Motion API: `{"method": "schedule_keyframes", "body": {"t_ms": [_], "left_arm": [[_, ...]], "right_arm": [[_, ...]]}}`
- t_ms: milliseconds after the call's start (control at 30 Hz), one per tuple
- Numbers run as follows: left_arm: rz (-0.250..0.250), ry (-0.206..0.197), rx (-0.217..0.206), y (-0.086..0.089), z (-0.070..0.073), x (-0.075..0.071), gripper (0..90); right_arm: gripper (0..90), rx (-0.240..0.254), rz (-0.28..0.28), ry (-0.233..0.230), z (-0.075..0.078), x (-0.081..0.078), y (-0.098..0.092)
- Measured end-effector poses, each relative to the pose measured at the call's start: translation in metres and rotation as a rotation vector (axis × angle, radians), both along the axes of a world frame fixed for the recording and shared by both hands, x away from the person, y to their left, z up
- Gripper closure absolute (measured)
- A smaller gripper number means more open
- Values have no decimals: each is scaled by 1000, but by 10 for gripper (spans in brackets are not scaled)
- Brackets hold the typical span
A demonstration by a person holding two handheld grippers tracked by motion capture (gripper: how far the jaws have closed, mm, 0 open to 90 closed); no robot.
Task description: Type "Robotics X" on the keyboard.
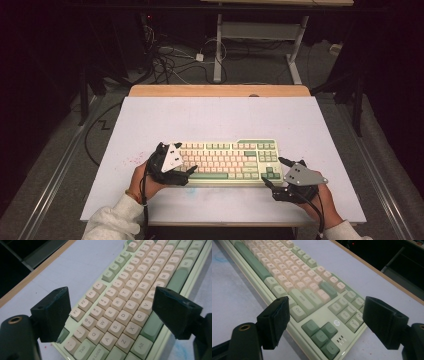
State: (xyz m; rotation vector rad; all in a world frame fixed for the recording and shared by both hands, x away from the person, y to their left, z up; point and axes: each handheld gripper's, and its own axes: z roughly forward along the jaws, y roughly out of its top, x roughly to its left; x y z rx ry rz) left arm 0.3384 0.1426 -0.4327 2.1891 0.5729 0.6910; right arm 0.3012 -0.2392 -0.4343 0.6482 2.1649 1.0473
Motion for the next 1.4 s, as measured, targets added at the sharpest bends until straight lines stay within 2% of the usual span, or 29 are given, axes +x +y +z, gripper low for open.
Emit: {"method": "schedule_keyframes", "body": {"t_ms": [100, 333, 433, 533, 600, 667, 800, 867, 1000, 1167, 1400], "left_arm": [[-14, -5, 1, -1, 1, -3, 149], [-34, -7, -29, 1, 4, -10, 182], [-39, 4, -53, 3, 5, -12, 266], [-57, 15, -63, 5, 5, -15, 415], [-75, 28, -59, 6, 5, -17, 558], [-94, 59, -71, 6, 3, -17, 676], [-113, 112, -68, 5, -1, -15, 827], [-114, 127, -55, 3, -4, -14, 861], [-121, 148, -46, -1, -8, -11, 865], [-137, 173, -11, -8, -14, -8, 866], [-134, 187, 28, -12, -21, -5, 864]], "right_arm": [[226, -1, 1, -1, 0, 0, 0], [226, 1, 1, -1, 1, -1, 0], [226, 0, 1, -2, 1, -1, 0], [226, 0, 2, -2, 1, -1, 0], [226, -1, 3, -3, 1, -1, 0], [226, -2, 3, -2, 1, -1, 0], [226, -7, 6, -1, 0, -1, 1], [226, -7, 7, -1, 0, -1, 1], [226, -8, 6, -1, 0, -1, 1], [226, -12, 10, 2, 0, -1, 1], [226, -15, 12, 3, -1, -1, 1]]}}
